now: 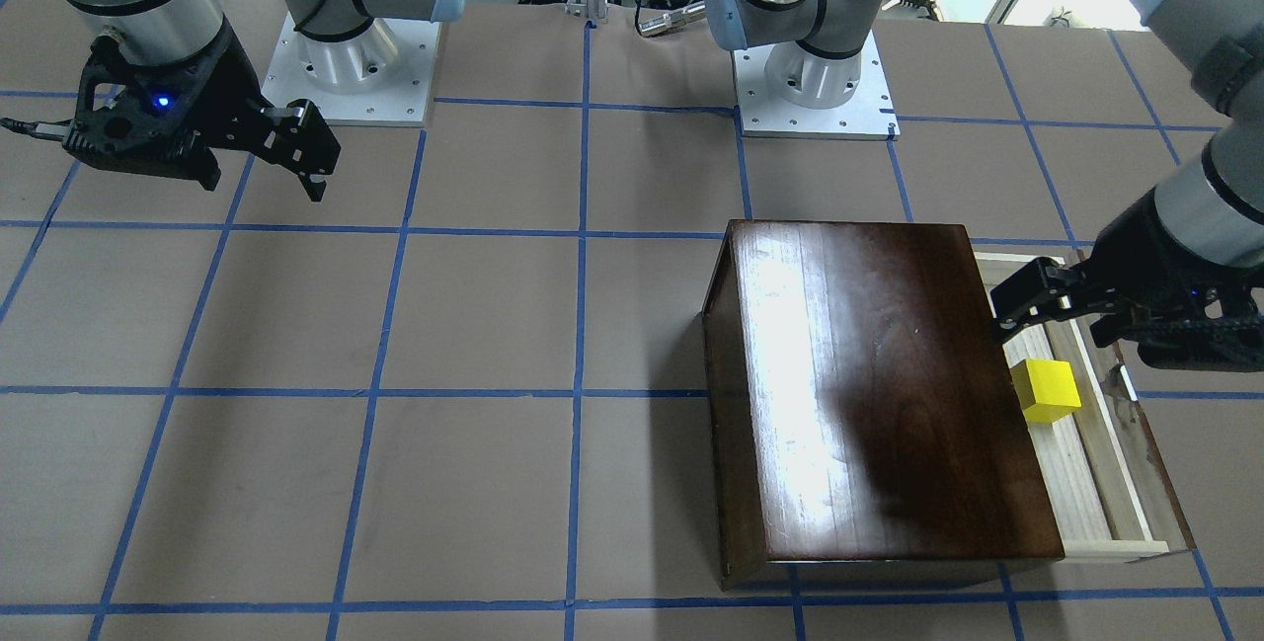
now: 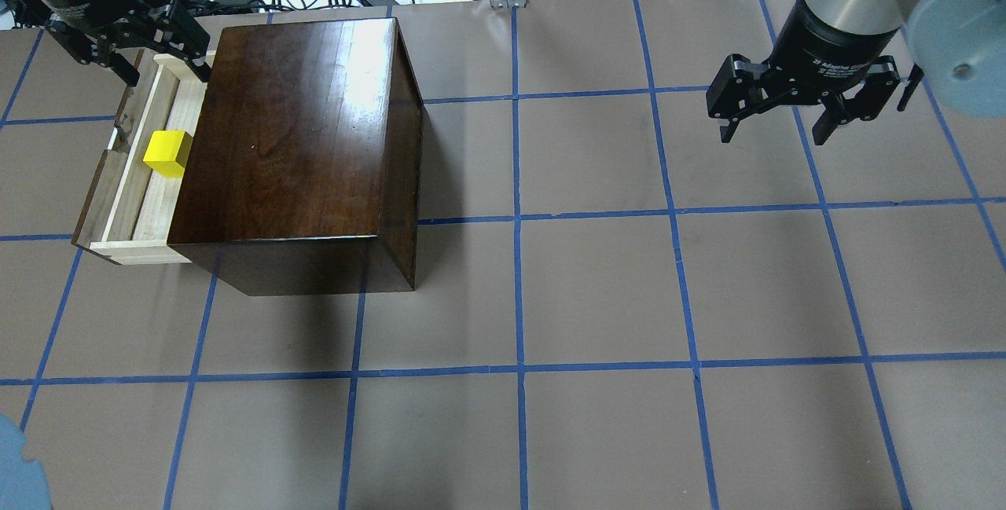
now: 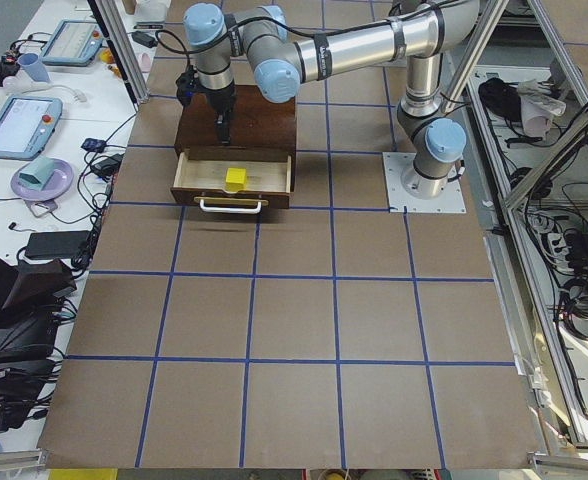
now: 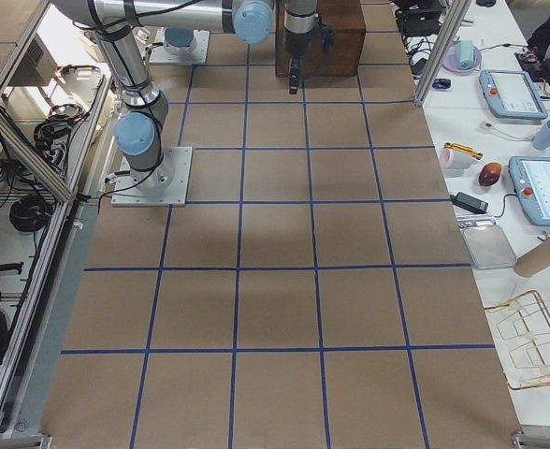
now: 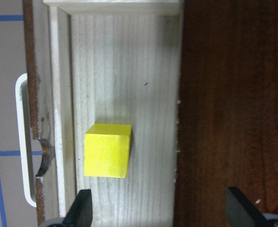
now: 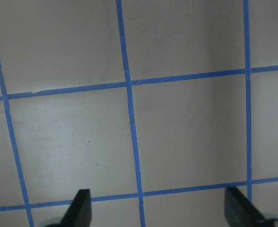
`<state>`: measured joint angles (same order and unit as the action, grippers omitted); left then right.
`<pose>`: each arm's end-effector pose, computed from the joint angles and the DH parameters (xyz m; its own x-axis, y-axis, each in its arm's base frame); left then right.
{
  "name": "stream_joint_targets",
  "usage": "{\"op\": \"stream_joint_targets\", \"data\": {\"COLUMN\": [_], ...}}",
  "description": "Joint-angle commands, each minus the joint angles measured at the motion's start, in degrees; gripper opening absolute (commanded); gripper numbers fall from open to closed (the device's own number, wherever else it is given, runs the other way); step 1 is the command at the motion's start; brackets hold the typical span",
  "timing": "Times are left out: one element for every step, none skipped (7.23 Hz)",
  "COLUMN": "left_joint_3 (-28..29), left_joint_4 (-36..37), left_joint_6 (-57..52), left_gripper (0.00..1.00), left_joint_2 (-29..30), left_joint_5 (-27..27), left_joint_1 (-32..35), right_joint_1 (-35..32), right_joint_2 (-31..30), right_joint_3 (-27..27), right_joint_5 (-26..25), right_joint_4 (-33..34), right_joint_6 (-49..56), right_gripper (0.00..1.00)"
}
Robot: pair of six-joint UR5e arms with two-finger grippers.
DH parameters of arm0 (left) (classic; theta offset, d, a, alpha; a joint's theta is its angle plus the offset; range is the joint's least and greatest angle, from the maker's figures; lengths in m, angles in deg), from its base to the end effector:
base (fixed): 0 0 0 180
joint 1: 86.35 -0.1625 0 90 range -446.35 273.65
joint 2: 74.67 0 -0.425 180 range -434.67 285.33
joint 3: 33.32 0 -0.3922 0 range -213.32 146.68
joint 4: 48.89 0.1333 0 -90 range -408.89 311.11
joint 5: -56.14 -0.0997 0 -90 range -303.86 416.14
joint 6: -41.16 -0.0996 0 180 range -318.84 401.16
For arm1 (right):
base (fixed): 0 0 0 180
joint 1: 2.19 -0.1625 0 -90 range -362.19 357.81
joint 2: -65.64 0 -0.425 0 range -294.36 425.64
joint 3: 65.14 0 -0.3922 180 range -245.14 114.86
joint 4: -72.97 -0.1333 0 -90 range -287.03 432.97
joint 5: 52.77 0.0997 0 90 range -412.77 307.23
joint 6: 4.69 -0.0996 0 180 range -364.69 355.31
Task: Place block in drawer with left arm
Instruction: 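Open the left gripper and lift it away from the drawer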
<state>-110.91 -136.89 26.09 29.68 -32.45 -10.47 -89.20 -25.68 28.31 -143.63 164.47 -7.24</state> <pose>0.0140 -0.6122 0.4615 -0.9996 0.0167 0.0235 0.0165 0.9998 -0.0074 0.1065 -0.4870 0.4721 -0.9952 0.0964 0.0155 0.0965 0.9953 0.0103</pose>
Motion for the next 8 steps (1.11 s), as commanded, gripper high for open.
{"op": "stream_joint_targets", "data": {"left_joint_3": [-0.8,-1.0,-2.8,-5.4,-7.5,-8.8,-9.8,-11.2], "left_joint_4": [-1.5,-2.6,-2.8,-2.8,-2.8,-2.7,-2.9,-2.9], "left_joint_6": [4.1,7.3,10.7,13.3,13.7,13.7,13.9,13.9], "left_gripper": [1.0,1.0,1.0,1.0,1.0,1.0,1.0,1.0], "left_joint_2": [-2.4,-3.1,-3.6,-5.5,-7.4,-8.6,-9.3,-9.9], "left_joint_5": [-0.3,-0.3,0.0,-0.2,-0.2,-0.3,0.0,-0.2], "left_joint_1": [5.6,7.3,8.7,10.4,11.3,11.3,11.6,12.3], "right_joint_1": [0.1,0.1,0.1,0.1,0.0,0.0,0.0,0.0], "right_joint_2": [0.0,0.0,0.0,0.0,0.0,0.0,0.0,0.0], "right_joint_3": [0.0,0.1,0.0,0.1,0.0,0.0,0.0,0.0], "right_joint_5": [0.0,0.0,0.1,0.0,0.0,0.0,0.0,0.0], "right_joint_4": [0.0,0.0,0.0,0.0,0.0,0.0,0.0,0.0], "right_joint_6": [0.0,0.0,0.0,0.0,0.0,0.0,0.0,0.0], "right_gripper": [1.0,1.0,1.0,1.0,1.0,1.0,1.0,1.0]}}
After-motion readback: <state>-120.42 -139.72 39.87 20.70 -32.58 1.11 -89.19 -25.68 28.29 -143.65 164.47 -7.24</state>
